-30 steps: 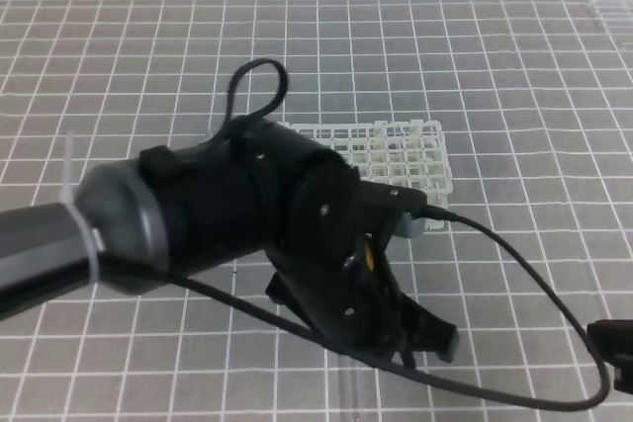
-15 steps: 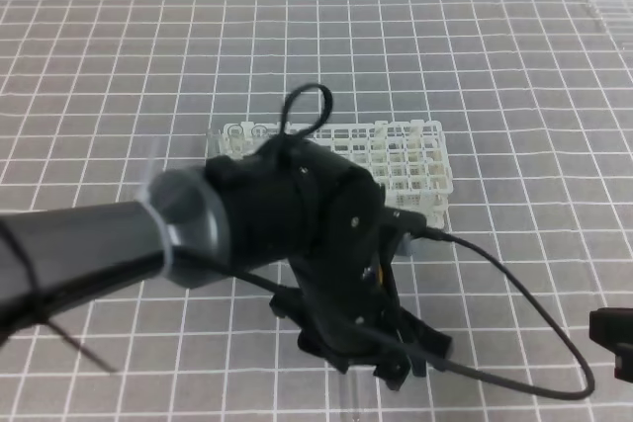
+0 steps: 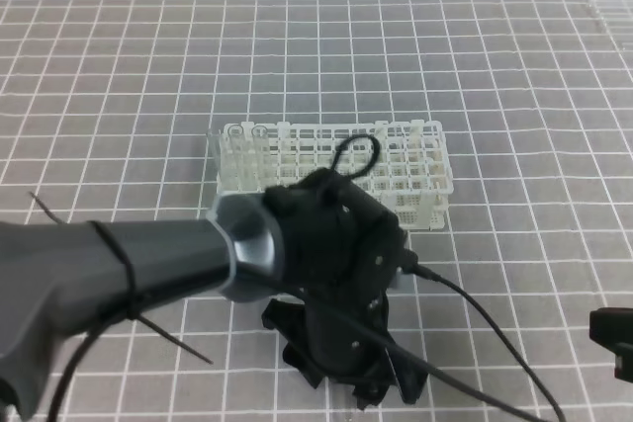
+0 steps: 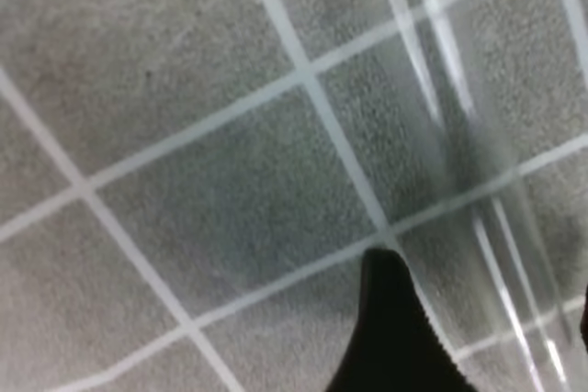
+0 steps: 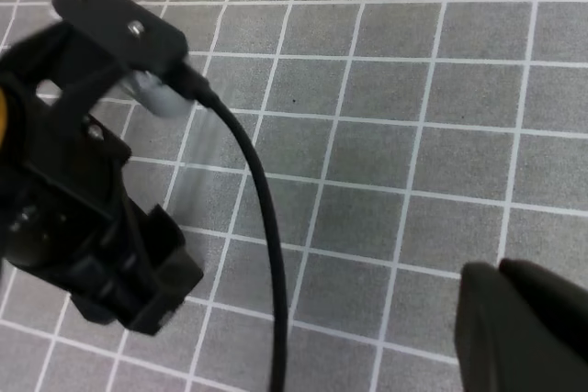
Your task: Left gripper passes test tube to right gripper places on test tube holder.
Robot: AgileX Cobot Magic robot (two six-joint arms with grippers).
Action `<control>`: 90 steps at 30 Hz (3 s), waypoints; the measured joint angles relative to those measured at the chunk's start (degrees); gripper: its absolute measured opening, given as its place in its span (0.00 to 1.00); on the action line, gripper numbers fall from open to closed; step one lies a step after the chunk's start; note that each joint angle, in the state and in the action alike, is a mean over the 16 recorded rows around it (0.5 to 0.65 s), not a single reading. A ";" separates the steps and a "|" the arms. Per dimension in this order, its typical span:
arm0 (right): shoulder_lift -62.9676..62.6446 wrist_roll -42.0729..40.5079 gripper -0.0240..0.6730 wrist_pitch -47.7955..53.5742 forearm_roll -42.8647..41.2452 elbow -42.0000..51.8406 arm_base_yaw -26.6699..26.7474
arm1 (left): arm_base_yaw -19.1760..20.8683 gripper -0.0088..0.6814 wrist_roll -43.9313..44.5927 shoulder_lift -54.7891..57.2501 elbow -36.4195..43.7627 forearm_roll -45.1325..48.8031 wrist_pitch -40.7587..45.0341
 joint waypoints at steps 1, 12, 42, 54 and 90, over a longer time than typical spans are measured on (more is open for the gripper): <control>0.00 0.00 0.02 -0.01 0.00 0.00 0.00 | -0.14 0.57 -0.01 0.28 -0.01 0.45 0.11; 0.00 -0.04 0.02 -0.06 0.04 0.00 0.00 | -1.17 0.46 0.20 2.15 -0.30 3.04 0.62; 0.00 -0.08 0.02 5.71 1.29 -1.73 0.00 | -1.06 0.11 11.18 -12.02 1.70 5.16 -4.14; 3.28 -0.97 0.02 9.51 5.83 -6.84 1.65 | 3.96 0.10 11.05 -33.86 24.78 5.27 -26.03; 11.23 -7.37 0.07 -63.70 -5.95 0.63 49.02 | 7.39 0.13 8.02 -50.27 53.70 7.51 -77.39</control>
